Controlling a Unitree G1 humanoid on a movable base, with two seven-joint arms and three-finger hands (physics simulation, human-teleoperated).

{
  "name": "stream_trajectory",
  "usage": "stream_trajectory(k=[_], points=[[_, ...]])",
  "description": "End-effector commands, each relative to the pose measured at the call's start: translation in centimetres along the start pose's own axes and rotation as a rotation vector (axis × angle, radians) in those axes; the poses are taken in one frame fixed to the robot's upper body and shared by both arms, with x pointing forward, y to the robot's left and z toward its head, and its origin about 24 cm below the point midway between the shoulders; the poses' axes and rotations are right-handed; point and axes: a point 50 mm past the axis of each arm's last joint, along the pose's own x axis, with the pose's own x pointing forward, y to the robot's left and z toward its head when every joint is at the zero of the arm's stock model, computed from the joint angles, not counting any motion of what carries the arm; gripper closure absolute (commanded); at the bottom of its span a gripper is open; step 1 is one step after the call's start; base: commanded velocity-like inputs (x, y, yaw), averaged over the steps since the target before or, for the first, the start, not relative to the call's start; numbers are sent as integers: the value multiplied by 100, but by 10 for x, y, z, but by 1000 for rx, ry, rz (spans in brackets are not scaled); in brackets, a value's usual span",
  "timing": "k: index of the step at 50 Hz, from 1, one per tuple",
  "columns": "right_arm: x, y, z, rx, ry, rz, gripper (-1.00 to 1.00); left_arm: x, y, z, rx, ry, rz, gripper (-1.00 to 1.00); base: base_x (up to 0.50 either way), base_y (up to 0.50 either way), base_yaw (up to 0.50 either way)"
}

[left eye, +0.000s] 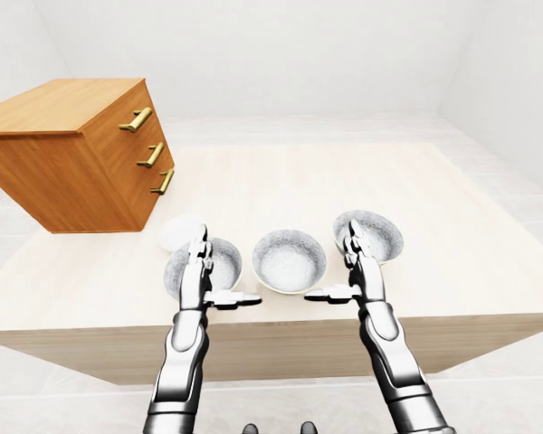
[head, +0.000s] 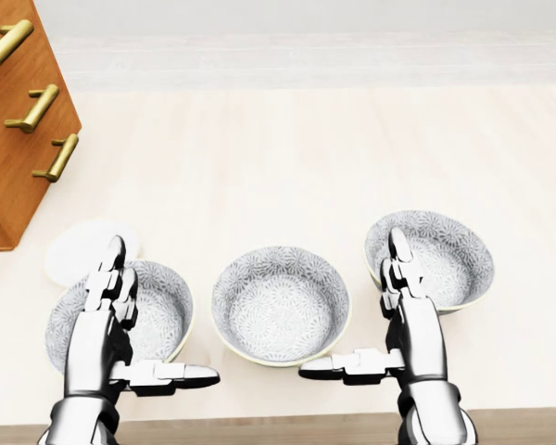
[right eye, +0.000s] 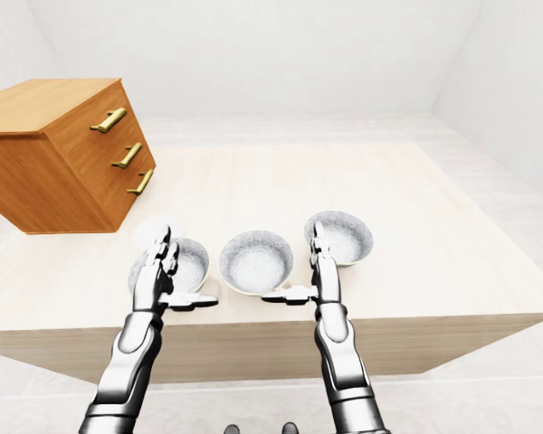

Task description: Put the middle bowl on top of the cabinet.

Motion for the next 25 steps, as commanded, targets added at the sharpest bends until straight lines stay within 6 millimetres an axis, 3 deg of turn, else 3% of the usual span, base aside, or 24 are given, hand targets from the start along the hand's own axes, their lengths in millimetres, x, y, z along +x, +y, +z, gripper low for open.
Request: stream_trajectory(k=[1, 16, 20, 24, 25], points=[[-13, -10, 7, -20, -1, 23, -100, -7, 6, 5, 0, 5, -4, -100, 0, 0, 0], [-14, -12, 7, -49, -7, 14, -100, -8, 2, 3, 31, 11, -20, -100, 0, 0, 0], [-15, -16, 18, -63, -61, -1, -100, -10, 1, 4, 104, 6, -18, -100, 0, 0, 0], [-16, -17, 25, -79, -73, -7, -100, -13, -7, 16, 59, -55, -86, -100, 0, 0, 0], [-16, -20, 30, -64, -74, -26, -100, -14, -8, 31, 33, -102, -98, -100, 0, 0, 0]])
